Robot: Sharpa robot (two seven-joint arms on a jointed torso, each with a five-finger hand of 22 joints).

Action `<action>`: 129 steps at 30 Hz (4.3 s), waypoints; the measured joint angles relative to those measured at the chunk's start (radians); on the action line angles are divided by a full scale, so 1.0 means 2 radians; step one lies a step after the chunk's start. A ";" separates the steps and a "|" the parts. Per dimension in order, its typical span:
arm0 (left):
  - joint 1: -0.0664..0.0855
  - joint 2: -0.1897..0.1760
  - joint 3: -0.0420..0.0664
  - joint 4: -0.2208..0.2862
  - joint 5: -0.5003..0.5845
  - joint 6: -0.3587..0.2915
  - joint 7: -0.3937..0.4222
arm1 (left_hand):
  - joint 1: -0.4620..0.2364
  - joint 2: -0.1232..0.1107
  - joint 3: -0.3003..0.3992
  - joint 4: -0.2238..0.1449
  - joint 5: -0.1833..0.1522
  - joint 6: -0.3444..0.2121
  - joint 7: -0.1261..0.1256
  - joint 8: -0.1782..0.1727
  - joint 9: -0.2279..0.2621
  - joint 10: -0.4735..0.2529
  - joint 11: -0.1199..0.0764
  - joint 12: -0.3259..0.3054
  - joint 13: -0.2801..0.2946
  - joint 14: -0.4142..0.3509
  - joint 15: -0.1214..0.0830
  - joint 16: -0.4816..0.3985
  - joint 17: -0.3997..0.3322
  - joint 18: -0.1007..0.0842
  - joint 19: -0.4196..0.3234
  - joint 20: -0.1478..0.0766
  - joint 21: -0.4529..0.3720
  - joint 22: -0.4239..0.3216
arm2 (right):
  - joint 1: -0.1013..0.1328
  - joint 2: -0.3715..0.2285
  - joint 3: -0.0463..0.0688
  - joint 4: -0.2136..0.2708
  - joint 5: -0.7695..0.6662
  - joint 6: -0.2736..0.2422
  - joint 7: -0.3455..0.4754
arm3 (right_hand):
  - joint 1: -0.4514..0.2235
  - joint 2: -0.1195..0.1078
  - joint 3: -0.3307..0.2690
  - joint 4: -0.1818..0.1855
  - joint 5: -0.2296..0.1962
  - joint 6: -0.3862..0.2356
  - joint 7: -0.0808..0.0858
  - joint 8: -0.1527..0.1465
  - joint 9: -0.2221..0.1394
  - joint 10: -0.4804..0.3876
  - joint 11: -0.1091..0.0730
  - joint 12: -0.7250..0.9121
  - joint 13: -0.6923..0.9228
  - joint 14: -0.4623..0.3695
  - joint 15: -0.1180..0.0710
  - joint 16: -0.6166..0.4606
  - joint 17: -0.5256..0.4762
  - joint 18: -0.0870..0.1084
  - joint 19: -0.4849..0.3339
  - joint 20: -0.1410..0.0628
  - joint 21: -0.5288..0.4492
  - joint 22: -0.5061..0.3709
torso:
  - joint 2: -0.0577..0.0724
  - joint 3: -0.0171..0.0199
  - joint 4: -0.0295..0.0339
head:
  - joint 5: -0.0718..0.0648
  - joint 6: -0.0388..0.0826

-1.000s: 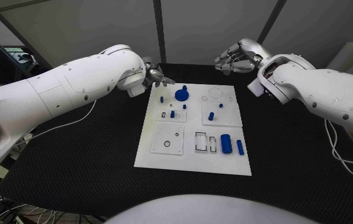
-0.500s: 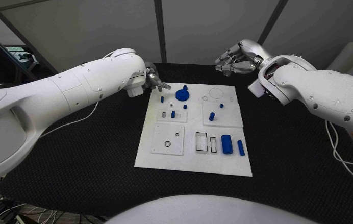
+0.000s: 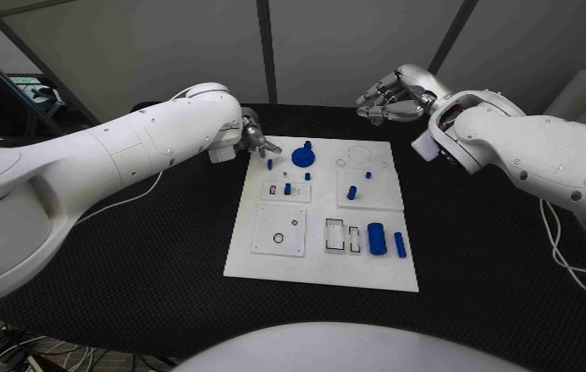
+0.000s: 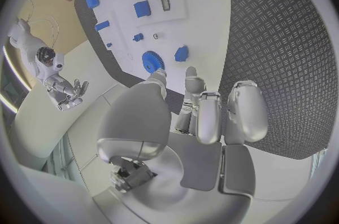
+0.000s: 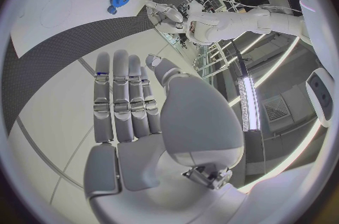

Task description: Assemble the parts on the task board

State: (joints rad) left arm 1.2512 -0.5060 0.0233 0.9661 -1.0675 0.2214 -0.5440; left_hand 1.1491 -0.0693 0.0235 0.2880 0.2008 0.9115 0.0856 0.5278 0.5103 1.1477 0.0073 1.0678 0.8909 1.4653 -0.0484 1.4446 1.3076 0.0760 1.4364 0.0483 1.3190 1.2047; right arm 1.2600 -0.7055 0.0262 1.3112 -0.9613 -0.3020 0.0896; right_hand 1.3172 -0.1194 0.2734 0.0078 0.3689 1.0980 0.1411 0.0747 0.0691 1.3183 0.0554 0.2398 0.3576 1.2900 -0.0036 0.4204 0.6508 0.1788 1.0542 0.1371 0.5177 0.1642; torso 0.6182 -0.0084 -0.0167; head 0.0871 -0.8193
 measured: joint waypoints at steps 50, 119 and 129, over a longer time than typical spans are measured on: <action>-0.010 0.006 -0.001 0.000 -0.014 0.009 0.009 | 0.061 0.046 0.016 -0.023 -0.004 -0.007 -0.010 0.027 0.028 0.010 -0.006 0.012 0.005 -0.001 -0.008 0.002 0.000 0.000 0.004 -0.004 0.006 0.009 | 0.000 0.003 0.000 -0.001 0.000 0.001 -0.001 | 0.000 0.000 0.001 0.001 0.003 0.000 0.000 0.000 0.000 0.000 0.000 0.000 0.001 0.000 0.000 0.000 -0.002 0.000 0.000 0.000 0.000 0.000 | 0.000 0.0003 0.0007 | 0.000 -0.003; -0.010 0.000 -0.001 0.000 -0.006 0.032 0.013 | -0.007 -0.017 0.160 -0.041 -0.045 -0.007 -0.011 0.025 0.036 0.026 -0.012 0.020 0.014 0.001 -0.013 0.006 0.000 0.000 0.009 -0.009 0.010 0.027 | 0.000 0.005 0.000 -0.003 0.000 0.004 0.000 | 0.000 0.000 0.000 0.005 0.005 0.000 0.000 0.000 0.000 0.000 0.000 0.002 0.002 0.000 0.000 0.000 -0.003 0.000 0.000 0.000 0.000 -0.001 | 0.000 0.0002 0.0005 | 0.002 -0.004; -0.010 -0.001 -0.001 0.001 -0.005 0.038 0.012 | -0.019 -0.026 0.130 -0.039 -0.045 -0.005 -0.009 0.021 0.032 0.026 -0.008 0.020 0.013 0.001 -0.013 0.006 0.000 0.000 0.011 -0.007 0.010 0.027 | 0.000 0.005 0.000 -0.003 0.000 0.005 -0.001 | -0.003 -0.003 0.000 0.005 0.005 0.000 0.000 0.000 0.000 0.000 0.000 0.002 0.003 0.000 0.000 0.000 -0.004 0.000 0.000 0.000 0.000 -0.001 | 0.000 0.0001 0.0005 | 0.001 -0.005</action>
State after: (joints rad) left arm 1.2314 -0.5080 0.0221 0.9674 -1.0785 0.2969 -0.5201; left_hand 1.1107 -0.1209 0.2836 0.2097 0.1106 0.9006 0.0679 0.5703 0.5752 1.1989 -0.0083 1.1077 0.9173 1.4671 -0.0752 1.4561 1.3076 0.0761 1.4578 0.0342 1.3383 1.2593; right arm 1.2600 -0.6963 0.0262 1.3055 -0.9614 -0.2929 0.0884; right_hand 1.3117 -0.1248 0.2732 0.0185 0.3785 1.0980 0.1411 0.0747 0.0690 1.3184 0.0553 0.2436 0.3634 1.2900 -0.0036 0.4204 0.6428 0.1788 1.0543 0.1372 0.5178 0.1630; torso 0.6175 -0.0081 -0.0156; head 0.0894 -0.8284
